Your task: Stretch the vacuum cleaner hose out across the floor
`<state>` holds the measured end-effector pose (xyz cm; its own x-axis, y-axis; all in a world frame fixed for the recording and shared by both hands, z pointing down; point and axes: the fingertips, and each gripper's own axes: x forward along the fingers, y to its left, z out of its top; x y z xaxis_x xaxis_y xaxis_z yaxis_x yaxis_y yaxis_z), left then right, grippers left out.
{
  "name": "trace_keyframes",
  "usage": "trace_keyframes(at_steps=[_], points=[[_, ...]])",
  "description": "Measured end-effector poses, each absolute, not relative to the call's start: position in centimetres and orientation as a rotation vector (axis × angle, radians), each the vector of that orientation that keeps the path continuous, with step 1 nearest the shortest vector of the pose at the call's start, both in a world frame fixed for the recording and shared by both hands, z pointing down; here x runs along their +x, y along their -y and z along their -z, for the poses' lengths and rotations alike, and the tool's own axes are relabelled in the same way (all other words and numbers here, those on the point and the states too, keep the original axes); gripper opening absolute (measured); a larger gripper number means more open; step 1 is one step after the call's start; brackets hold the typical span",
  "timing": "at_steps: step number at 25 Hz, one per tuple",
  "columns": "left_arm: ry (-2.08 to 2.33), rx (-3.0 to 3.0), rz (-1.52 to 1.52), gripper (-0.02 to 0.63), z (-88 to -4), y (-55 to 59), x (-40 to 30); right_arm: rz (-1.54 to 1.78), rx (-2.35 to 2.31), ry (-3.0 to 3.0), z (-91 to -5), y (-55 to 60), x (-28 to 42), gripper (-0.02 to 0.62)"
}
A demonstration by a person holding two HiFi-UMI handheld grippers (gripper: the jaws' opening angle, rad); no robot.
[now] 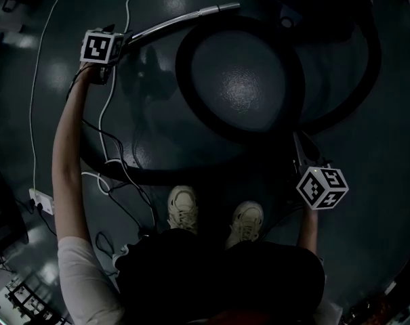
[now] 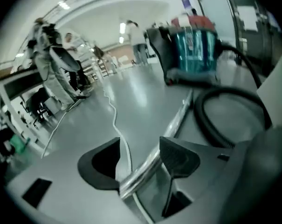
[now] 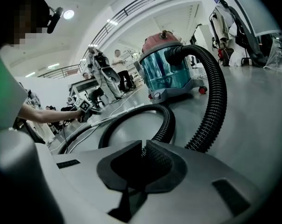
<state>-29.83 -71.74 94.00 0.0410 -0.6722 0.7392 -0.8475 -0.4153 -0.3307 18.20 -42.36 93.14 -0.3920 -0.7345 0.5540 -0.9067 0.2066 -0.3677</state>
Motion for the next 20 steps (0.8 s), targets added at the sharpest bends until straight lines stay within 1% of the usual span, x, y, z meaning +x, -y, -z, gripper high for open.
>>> trace_keyframes(at_steps=[2,5,10,14,16,17,20], points=[[1.621,2.214,-1.015,0.265,-89.4,73.6,-28.1,-0.945,1.562,2.232,-92.8,42.3,18.2,0.015],[1.548,2.333,-0.753,0.265,-85.3,73.5,-24.3,-0.98,1.568,2.246,-92.7,42.0,18.1,0.015],[1.213,2.531,-0.38,0.265,-84.3,70.2,-16.0,-1.158,1.619,2.251,-93.3,41.7,18.1,0.015],[1.033,2.596,-0.183,0.265,-84.1,66.2,-9.5,-1.215,1.618,2.205,-94.4,40.4,17.8,0.017],[0.957,2.735,-0.235,0.265,-84.0,62.6,-6.0,-1.25,1.647,2.147,-95.3,40.0,17.8,0.018],[0.921,2.83,-0.326,0.264,-84.4,60.5,-4.3,-1.268,1.668,2.115,-95.8,39.8,17.7,0.018],[0.709,3.098,-0.83,0.264,-88.4,54.3,-0.4,-1.347,1.708,2.092,-96.5,39.8,17.4,0.017]])
